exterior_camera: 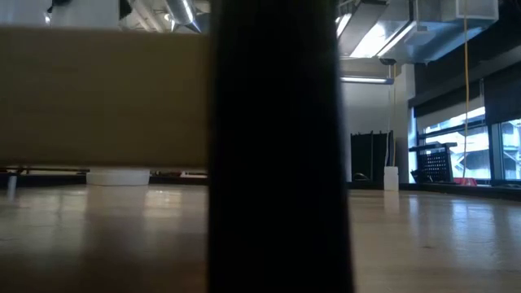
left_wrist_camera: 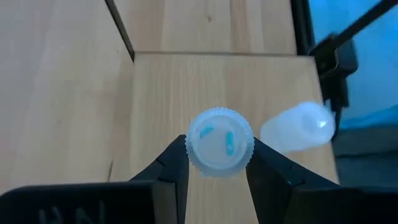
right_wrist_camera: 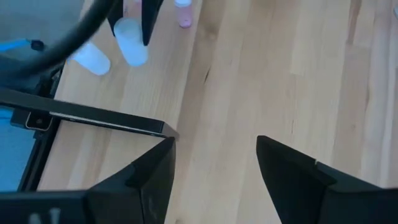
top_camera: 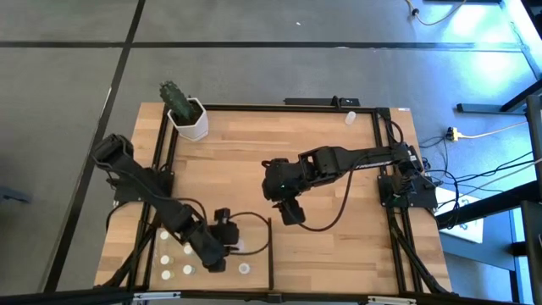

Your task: Pick and place medicine bottles onto shelf by color

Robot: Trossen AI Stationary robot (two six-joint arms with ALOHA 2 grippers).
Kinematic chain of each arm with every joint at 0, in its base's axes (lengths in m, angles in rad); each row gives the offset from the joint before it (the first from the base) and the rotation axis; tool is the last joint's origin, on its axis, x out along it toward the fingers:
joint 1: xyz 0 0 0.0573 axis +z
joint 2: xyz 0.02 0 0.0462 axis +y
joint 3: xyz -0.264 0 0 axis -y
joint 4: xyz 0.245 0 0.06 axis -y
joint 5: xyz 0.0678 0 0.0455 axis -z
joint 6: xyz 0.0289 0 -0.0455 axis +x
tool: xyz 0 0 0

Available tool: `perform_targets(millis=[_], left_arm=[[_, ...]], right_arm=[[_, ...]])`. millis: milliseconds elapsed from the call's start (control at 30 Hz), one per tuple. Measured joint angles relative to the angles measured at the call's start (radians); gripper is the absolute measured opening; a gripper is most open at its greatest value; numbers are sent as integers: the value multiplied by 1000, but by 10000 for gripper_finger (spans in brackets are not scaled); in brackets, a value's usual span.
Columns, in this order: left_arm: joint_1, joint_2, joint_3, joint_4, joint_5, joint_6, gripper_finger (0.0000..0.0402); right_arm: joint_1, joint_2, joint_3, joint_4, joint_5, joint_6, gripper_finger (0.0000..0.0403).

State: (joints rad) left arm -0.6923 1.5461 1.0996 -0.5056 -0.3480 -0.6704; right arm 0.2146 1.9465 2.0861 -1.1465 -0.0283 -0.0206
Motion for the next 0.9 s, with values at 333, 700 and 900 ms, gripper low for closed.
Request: perform_targets(millis=[333, 700, 900], left_arm=[[-11, 85, 0, -1, 2, 0, 110], [-11, 91, 0, 31, -2, -4, 112], [-8, 91, 0, 39, -7, 0, 112]], right_arm=[[0, 0, 0, 5, 0, 77, 226], [0, 0, 0, 60, 0, 124, 226], [0, 0, 0, 84, 0, 123, 226]])
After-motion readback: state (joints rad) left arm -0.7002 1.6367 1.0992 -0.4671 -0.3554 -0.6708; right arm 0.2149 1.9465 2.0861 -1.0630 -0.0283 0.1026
